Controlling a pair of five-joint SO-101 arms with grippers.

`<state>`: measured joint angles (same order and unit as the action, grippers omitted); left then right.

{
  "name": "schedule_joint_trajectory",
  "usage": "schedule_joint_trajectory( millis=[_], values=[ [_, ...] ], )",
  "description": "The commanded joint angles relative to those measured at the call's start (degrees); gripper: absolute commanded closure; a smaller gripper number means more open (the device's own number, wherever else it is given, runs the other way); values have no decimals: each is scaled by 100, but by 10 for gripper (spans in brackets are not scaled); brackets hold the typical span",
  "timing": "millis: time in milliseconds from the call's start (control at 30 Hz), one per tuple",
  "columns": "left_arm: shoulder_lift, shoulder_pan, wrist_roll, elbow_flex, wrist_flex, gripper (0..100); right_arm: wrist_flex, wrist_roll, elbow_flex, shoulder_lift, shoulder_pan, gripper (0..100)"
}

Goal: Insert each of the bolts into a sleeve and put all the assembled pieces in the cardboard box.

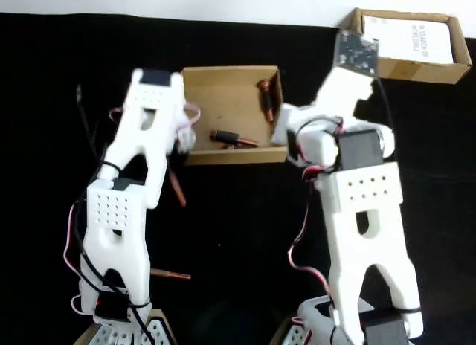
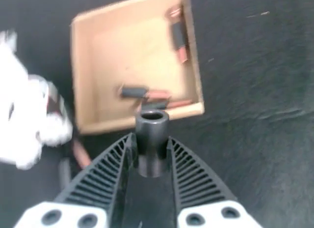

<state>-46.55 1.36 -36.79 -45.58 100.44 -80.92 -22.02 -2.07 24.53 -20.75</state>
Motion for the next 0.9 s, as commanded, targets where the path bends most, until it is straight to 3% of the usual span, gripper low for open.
schedule_joint_trajectory(
  millis=[0, 233, 500, 600, 867],
  values=[
    [338, 4, 510, -1596, 35, 992, -602, -26, 338, 409, -497, 992],
    [963, 541, 1837, -3363, 44, 992, -1226, 1134, -198, 708, -1007, 992],
    [2062, 919, 2119, -3407, 88, 992, 171, 2259, -2018, 1604, -1015, 992],
    [2853, 1086, 2119, -2677, 97, 992, 1024, 2620, -2862, 2044, -1015, 992],
    [5657, 1657, 2092, 945, -44, 992, 3495, 2963, -5200, 3591, -1051, 992]
  ],
)
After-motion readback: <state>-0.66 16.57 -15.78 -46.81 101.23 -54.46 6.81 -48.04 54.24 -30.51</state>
